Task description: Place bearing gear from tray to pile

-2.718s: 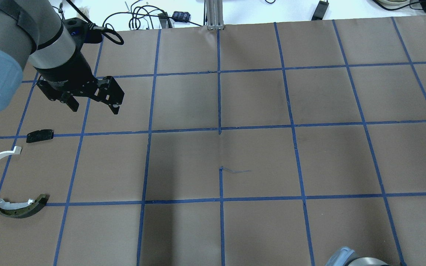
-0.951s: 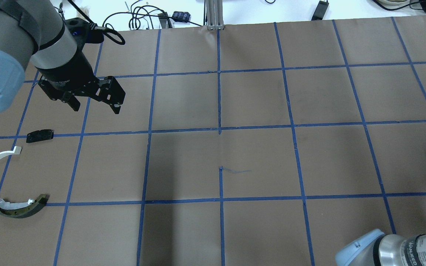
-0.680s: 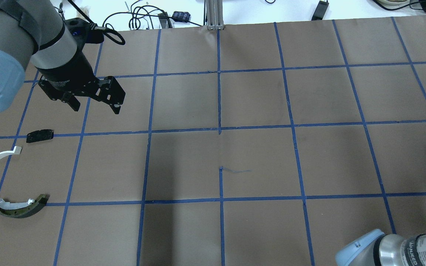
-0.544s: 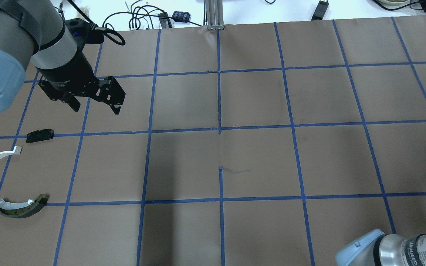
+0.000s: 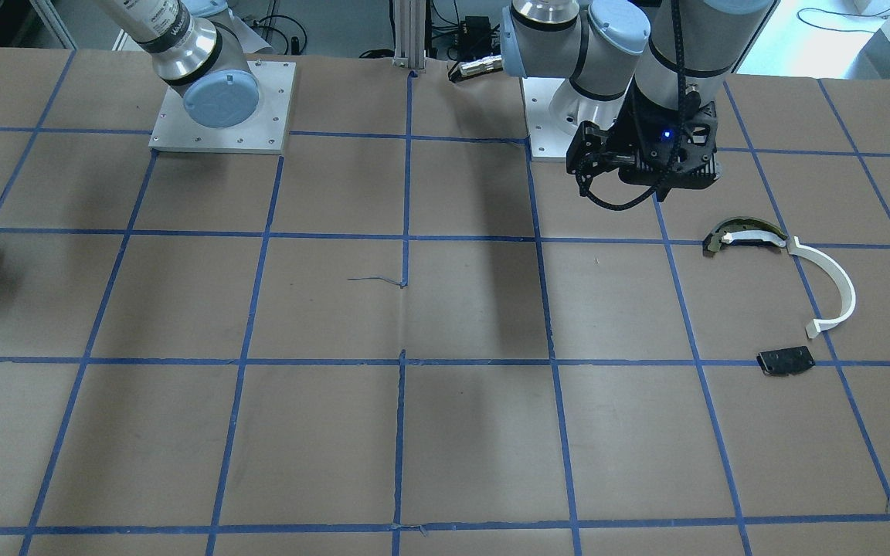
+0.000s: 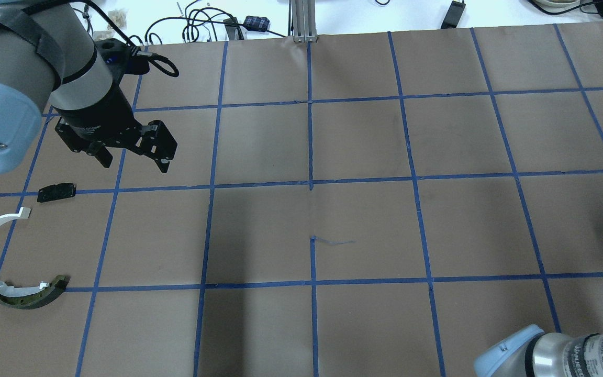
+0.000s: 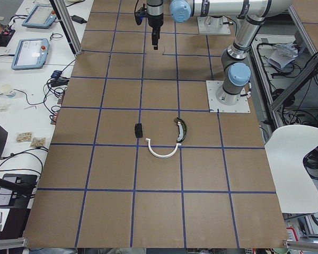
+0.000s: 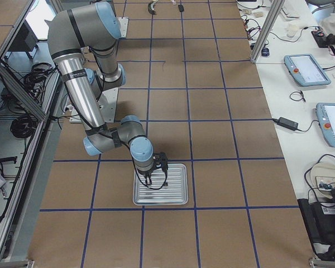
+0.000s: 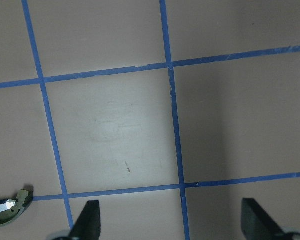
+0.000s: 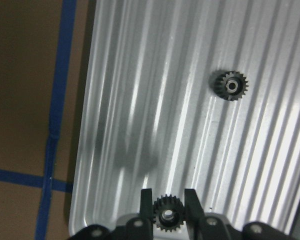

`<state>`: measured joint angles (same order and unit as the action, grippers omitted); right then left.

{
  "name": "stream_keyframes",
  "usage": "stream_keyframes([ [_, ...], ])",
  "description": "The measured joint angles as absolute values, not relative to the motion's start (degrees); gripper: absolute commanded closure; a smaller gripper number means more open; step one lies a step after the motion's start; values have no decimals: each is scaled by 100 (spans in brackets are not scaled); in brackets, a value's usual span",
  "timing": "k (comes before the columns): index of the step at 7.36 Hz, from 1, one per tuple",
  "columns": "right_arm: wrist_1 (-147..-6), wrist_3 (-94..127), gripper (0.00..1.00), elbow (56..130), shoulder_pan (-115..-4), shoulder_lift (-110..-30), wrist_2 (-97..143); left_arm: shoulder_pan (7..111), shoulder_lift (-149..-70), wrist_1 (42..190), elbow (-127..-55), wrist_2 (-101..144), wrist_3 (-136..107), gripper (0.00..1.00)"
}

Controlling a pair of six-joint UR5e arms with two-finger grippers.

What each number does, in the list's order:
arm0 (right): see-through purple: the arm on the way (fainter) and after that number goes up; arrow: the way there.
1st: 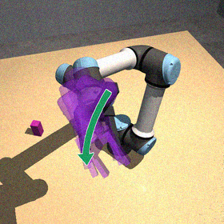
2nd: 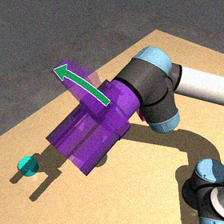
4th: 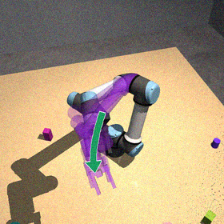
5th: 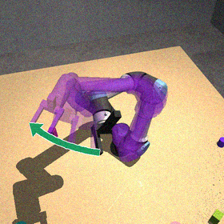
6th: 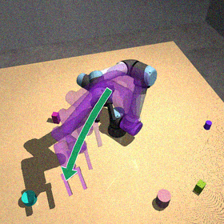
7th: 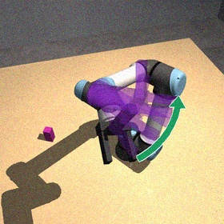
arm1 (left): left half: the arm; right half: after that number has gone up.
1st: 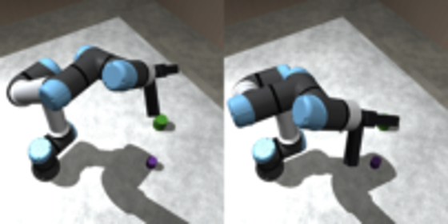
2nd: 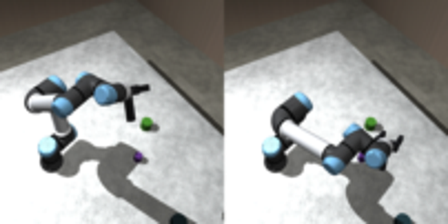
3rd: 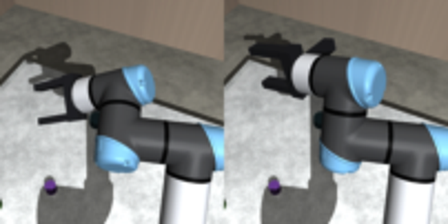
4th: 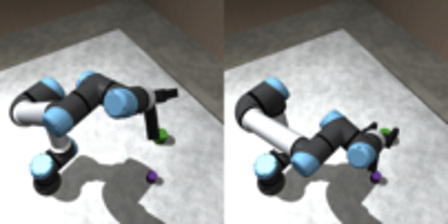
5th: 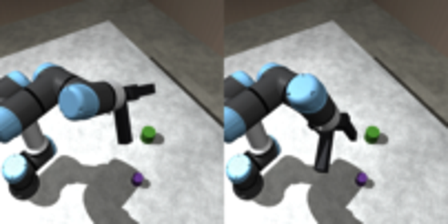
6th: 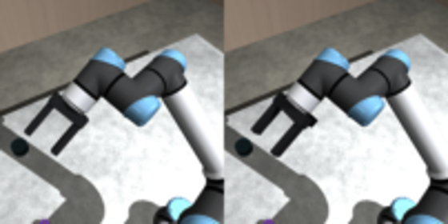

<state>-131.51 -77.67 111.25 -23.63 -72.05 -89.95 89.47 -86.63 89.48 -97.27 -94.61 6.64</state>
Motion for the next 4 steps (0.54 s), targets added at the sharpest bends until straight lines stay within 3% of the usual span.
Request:
stream_keyframes([
  [4, -11185, -6196, 98, 11068, -3391, -9328, -9082, 8947, -8673, 8892, -9731, -9541, 670, 0],
])
